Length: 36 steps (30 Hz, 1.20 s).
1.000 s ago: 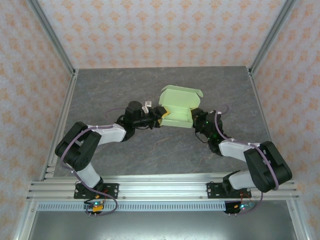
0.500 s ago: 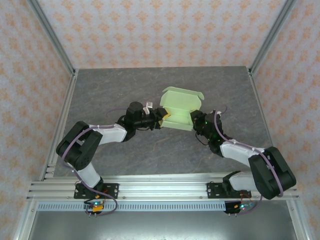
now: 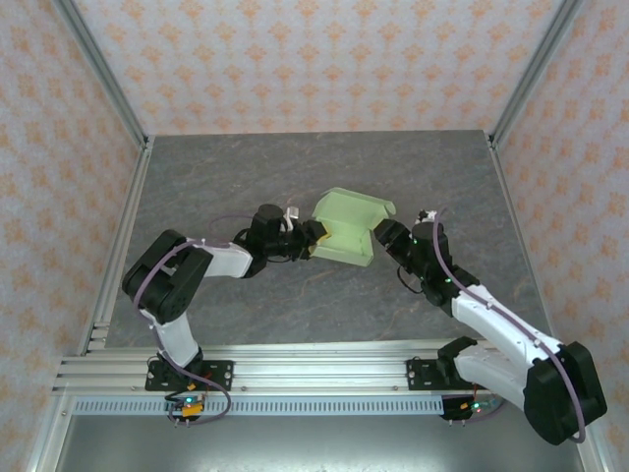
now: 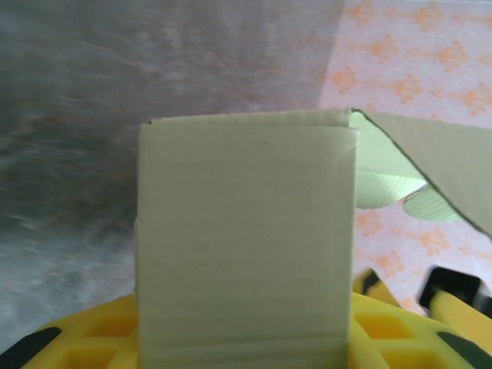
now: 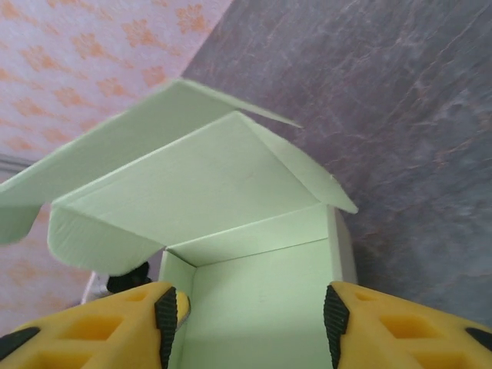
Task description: Fold the paper box
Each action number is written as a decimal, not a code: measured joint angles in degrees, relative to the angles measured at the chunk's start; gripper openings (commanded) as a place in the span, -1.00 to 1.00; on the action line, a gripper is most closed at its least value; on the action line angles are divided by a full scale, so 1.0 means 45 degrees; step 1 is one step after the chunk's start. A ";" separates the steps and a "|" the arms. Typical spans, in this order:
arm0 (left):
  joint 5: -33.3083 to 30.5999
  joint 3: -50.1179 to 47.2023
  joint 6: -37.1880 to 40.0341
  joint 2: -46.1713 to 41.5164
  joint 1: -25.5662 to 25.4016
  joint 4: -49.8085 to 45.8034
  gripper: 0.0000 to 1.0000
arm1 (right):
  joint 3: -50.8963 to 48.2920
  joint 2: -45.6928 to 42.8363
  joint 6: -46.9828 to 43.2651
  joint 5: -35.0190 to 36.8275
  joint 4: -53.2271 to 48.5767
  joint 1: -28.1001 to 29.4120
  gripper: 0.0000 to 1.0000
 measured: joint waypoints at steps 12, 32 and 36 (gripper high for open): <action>-0.0763 -0.0277 0.2297 -0.0063 -0.0015 -0.1564 0.63 | 0.0340 0.0155 -0.4920 -0.0019 -0.2186 -0.0102 0.02; -0.5124 -0.0869 0.7815 -0.5314 -0.0044 -0.7762 0.93 | 0.1404 0.2754 -0.8296 -0.1938 -0.1321 -0.0185 0.09; -0.5761 -0.0607 0.8714 -0.4911 -0.0131 -0.8029 0.83 | 0.1477 0.3191 -0.8539 -0.2142 -0.1190 -0.0185 0.11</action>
